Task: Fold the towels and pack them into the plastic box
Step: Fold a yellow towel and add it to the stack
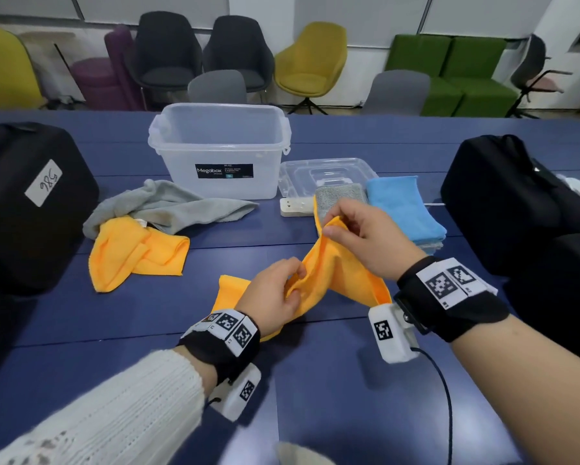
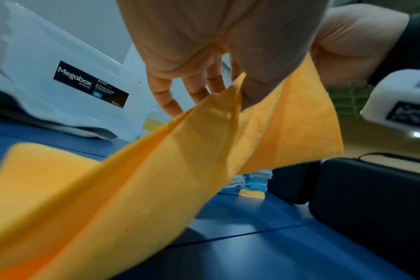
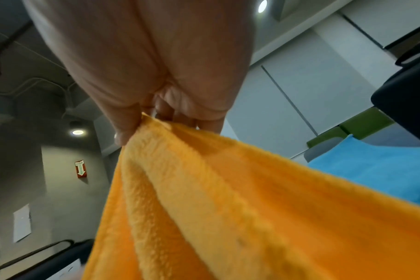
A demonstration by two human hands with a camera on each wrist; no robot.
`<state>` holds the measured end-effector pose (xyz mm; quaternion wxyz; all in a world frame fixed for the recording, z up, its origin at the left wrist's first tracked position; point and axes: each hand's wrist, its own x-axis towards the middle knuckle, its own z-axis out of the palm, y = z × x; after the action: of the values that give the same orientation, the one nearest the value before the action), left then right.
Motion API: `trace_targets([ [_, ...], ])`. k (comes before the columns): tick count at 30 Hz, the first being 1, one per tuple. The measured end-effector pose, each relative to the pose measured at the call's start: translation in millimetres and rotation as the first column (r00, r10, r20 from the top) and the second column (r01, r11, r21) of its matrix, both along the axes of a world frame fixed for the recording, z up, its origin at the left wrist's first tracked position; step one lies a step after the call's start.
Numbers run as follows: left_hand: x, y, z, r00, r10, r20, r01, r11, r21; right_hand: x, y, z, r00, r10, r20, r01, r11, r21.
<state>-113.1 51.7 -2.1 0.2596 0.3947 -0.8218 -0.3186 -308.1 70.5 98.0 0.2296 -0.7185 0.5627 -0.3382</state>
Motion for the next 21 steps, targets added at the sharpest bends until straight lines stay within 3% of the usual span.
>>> trace_targets([
  [6,26,-12,-12,0.945,-0.054,0.323,0.059,0.998,-0.004,-21,-6,22,0.989,-0.130,0.070,0.135,0.988,-0.076],
  [9,39,-18,-12,0.894,0.013,0.448,-0.021,1.000,0.014,-35,-6,31,0.980,-0.185,0.069,0.193,0.973,-0.126],
  [18,90,-61,28,0.965,0.239,0.111,-0.243,0.970,0.023,-82,-6,31,0.946,-0.303,0.117,0.314,0.945,-0.090],
  [21,103,-75,46,0.966,0.239,0.102,-0.244,0.969,0.047,-93,-7,22,0.932,-0.354,0.076,0.358,0.932,-0.054],
])
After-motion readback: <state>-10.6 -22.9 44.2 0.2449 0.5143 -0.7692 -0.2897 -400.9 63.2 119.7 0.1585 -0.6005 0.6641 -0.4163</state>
